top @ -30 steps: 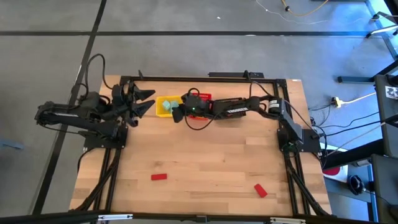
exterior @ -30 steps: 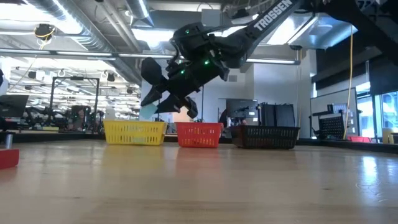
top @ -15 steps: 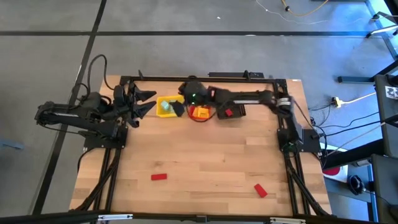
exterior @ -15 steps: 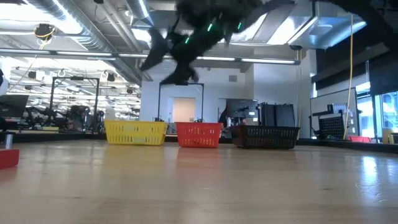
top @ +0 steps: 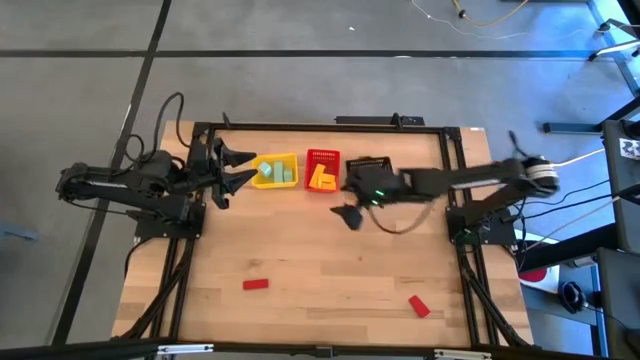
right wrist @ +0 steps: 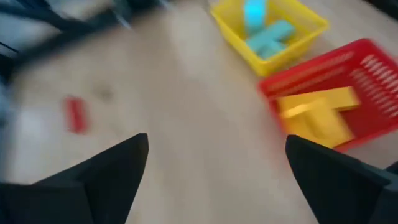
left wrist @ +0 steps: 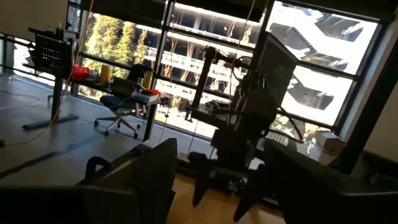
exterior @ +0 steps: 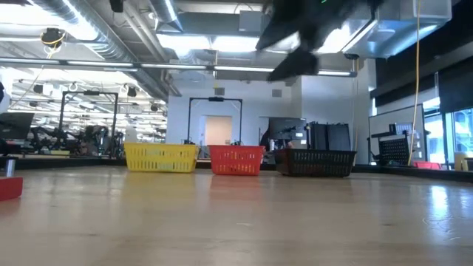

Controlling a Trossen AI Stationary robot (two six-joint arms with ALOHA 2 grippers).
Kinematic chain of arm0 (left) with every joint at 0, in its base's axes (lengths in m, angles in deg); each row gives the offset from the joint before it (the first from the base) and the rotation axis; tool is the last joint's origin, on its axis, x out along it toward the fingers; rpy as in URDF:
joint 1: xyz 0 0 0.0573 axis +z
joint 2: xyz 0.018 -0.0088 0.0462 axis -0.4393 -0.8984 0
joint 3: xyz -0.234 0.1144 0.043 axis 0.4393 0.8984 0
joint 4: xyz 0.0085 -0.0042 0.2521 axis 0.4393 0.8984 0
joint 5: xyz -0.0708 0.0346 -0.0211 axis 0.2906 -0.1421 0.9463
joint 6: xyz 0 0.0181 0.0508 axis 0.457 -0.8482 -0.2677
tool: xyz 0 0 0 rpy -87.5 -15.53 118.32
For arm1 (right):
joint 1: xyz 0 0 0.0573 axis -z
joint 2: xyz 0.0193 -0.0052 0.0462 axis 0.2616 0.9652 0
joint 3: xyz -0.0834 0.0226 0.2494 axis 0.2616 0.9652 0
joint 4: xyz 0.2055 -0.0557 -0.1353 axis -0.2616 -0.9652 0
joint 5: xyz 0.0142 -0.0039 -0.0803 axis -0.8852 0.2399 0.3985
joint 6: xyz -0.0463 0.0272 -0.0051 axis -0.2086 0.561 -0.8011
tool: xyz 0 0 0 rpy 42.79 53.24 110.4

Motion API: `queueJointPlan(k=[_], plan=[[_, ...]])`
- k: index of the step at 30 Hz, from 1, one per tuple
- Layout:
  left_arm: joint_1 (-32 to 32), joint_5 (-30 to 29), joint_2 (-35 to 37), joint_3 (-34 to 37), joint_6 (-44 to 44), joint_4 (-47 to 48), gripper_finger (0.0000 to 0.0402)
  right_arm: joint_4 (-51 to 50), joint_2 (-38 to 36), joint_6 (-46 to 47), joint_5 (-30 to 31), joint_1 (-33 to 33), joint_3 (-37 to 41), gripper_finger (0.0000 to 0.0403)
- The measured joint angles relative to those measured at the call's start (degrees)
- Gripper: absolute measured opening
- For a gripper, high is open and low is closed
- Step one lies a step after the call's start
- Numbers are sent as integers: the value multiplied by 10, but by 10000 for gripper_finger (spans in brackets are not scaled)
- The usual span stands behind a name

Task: Sort & place blocks by color
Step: Put the left red block into the black basket

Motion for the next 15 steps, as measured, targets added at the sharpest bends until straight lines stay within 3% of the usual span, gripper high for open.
queueJointPlan(k=[4,8,15], plan=[[0,0,0,0,0,32,232,136,-89,58,-1,-40,90,380],[0,0,0,0,0,72,232,273,-141,52,12,-59,138,381],[0,4,-12,0,-42,104,232,313,-156,-40,46,-63,155,381]])
